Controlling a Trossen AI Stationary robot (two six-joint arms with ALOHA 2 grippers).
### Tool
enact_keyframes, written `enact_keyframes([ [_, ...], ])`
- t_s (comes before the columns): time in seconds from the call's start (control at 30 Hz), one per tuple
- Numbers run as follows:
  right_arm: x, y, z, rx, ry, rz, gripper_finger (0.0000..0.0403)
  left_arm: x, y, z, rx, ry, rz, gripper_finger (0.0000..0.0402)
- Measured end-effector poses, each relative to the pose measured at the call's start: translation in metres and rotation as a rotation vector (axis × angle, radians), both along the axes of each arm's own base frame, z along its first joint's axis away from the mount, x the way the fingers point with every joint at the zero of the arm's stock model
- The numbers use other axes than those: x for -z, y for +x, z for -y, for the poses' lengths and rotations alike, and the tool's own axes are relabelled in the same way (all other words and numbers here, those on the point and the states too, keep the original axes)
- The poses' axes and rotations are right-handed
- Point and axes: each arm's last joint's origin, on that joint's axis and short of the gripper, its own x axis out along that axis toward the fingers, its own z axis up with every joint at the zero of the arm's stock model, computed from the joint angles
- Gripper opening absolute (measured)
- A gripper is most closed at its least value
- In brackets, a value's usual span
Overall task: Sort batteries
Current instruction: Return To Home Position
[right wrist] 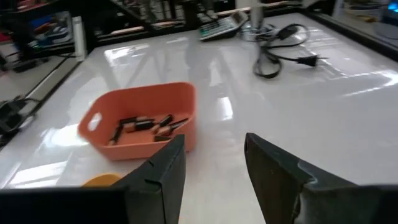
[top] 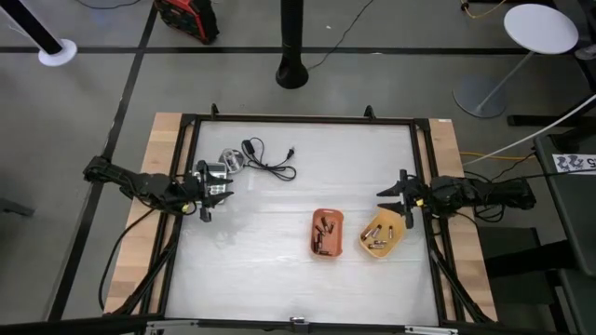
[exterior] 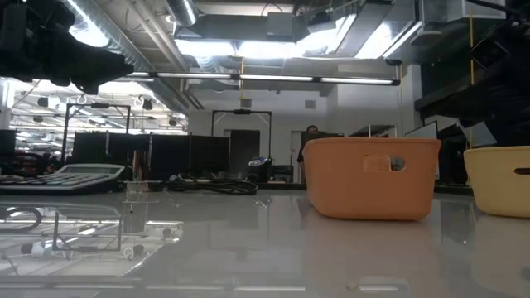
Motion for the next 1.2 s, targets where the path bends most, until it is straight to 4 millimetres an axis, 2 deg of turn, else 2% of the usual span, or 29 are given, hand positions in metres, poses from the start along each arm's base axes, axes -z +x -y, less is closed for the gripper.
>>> enact_keyframes([
  [0.47,0.000,0.000,0.016,0.199,-0.001,0.000,0.0161,0.000,0.000,0.000,0.000,-0.005,0.000,0.0153],
  [1.2,0.000,0.000,0.016,0.193,-0.001,0.000,0.0161,0.000,0.000,0.000,0.000,-0.004,-0.001,0.0153],
])
